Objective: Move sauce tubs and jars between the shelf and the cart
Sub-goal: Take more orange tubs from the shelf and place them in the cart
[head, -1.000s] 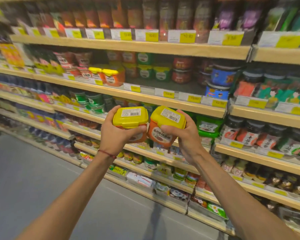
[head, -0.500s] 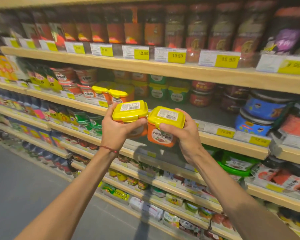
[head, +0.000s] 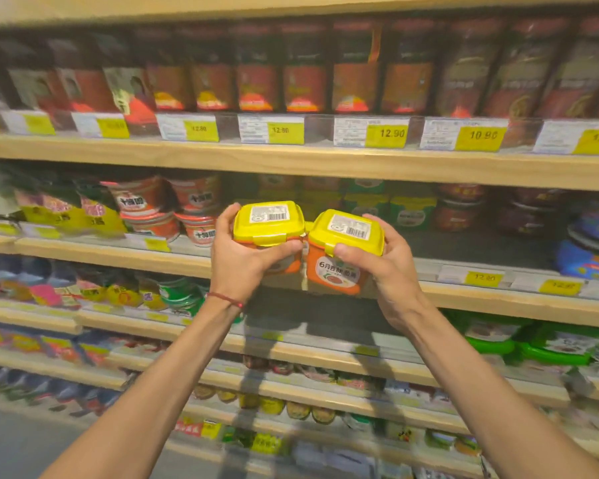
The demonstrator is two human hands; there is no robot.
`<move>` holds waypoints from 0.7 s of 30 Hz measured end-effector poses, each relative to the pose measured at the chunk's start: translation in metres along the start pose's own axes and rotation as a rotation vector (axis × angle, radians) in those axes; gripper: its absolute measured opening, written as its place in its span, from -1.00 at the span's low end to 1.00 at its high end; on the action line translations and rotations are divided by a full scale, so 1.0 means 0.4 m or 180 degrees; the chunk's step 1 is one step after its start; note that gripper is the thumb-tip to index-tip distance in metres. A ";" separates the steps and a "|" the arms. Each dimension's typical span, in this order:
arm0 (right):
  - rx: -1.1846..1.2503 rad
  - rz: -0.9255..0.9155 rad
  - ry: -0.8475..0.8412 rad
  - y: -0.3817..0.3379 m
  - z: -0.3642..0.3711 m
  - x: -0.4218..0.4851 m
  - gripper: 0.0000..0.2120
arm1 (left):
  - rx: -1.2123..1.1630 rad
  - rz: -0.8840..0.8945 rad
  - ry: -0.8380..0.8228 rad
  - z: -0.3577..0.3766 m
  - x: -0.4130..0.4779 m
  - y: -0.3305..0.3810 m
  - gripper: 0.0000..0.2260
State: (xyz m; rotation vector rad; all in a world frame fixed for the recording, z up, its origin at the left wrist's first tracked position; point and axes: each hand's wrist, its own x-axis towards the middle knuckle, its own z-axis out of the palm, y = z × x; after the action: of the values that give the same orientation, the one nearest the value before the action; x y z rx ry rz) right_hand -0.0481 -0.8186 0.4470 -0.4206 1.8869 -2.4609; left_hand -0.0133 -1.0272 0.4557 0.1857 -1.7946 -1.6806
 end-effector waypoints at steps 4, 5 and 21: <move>-0.0042 -0.0083 0.0244 0.017 0.088 0.012 -0.03 | 0.0022 0.0053 -0.0154 -0.068 0.084 -0.028 0.06; -0.0063 -0.0081 0.0286 0.018 0.105 0.014 0.00 | 0.0037 0.0085 -0.0197 -0.080 0.100 -0.033 0.07; -0.0473 -0.0221 0.0396 0.013 0.200 0.040 -0.04 | -0.0126 0.0253 -0.0172 -0.114 0.227 -0.072 0.12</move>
State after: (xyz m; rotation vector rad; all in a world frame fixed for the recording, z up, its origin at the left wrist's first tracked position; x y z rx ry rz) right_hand -0.0470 -0.8985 0.4642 -0.3491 2.1487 -2.4520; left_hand -0.0678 -1.1175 0.4598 0.0516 -1.7827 -1.6780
